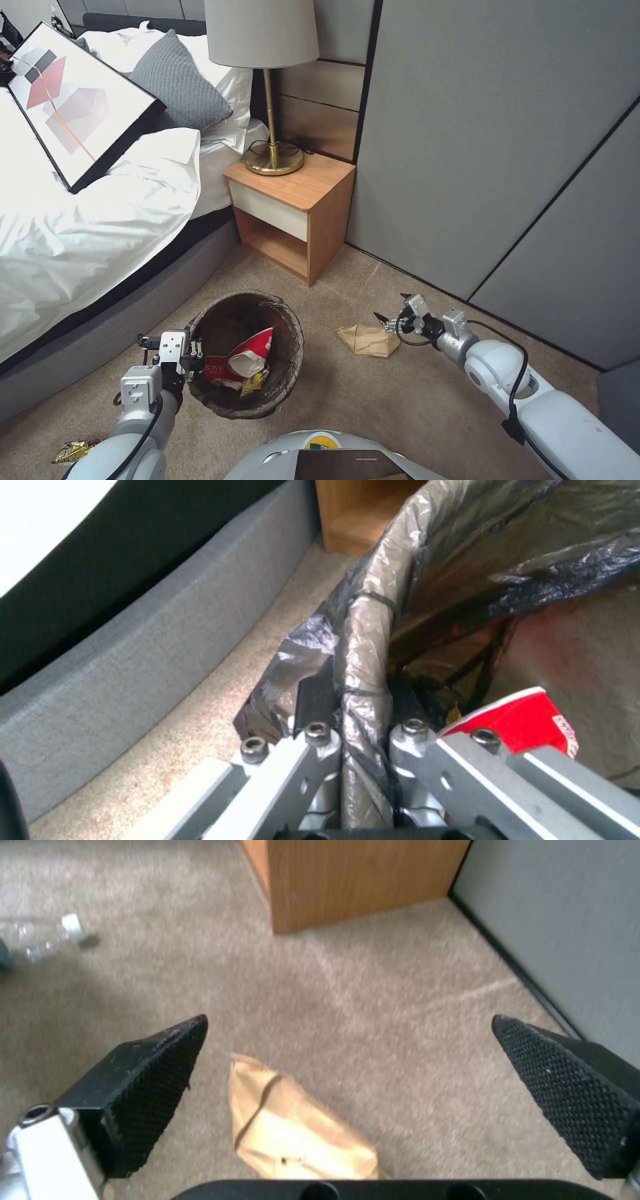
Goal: Pick up the trash bin, then pick up the garbage from the floor and place it into the trash bin.
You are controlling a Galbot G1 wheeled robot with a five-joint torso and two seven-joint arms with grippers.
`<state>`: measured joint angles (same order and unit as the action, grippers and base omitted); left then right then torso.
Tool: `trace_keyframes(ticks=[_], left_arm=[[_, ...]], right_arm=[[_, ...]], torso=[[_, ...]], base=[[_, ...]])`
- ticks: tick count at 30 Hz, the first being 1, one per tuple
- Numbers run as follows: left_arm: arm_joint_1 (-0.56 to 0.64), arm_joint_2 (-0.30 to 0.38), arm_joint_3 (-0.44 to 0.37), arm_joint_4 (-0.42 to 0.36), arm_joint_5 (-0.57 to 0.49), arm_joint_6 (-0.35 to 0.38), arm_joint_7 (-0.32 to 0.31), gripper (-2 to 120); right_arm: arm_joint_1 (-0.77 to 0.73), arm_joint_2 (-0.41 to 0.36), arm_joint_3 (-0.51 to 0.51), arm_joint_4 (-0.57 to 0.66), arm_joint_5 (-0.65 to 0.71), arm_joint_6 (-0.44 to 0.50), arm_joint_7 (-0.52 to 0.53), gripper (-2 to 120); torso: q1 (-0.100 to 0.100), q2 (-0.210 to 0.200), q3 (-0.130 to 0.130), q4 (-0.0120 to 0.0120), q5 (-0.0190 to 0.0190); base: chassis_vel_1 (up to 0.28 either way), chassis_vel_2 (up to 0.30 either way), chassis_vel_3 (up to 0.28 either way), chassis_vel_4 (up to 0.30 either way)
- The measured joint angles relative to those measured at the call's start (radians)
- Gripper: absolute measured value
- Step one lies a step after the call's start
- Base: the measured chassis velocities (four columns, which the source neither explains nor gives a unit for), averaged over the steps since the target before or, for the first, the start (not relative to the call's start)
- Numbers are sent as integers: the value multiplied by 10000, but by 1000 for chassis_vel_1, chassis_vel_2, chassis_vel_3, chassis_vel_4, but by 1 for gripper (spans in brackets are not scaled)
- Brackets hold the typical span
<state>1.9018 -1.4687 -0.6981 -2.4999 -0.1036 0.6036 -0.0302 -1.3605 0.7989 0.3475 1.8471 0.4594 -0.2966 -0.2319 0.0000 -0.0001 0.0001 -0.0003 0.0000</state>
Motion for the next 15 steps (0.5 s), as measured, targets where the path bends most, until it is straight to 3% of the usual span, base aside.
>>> trace_keyframes(ticks=[15], left_arm=[[-82, 6, 1, 0, 50, -1, 50, 2]], right_arm=[[1169, 422, -1511, -1538, -363, 44, 56, 100]], torso=[[0, 0, 0, 3, 0]], base=[[0, 0, 0, 0]])
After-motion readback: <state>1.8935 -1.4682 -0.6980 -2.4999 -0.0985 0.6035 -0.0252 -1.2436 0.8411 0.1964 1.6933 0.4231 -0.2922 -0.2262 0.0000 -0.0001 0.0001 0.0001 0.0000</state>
